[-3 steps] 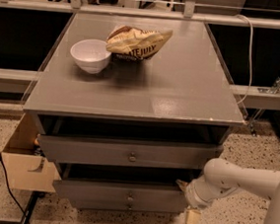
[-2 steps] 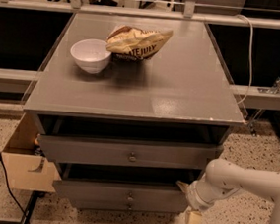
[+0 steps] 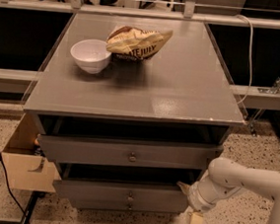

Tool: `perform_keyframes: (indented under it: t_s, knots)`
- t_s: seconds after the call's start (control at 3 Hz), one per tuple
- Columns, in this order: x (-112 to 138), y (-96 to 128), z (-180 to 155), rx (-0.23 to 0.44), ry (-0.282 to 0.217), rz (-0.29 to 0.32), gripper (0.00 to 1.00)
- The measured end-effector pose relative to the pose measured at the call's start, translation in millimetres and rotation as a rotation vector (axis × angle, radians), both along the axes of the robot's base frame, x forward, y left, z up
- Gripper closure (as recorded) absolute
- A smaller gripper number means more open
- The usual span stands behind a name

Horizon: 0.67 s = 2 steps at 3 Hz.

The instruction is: Open middle drawer

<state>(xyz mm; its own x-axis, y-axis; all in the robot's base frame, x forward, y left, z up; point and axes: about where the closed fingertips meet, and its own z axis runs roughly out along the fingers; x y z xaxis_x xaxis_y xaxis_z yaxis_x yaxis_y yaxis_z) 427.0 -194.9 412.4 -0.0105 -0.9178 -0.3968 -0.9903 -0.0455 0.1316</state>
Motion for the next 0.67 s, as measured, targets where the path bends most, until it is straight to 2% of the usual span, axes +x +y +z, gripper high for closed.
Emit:
perform_keyframes:
  t_s: [0.67]
  knots:
    - [-6.8, -1.0, 4.1, 0.006, 0.044, 0.009, 0.00]
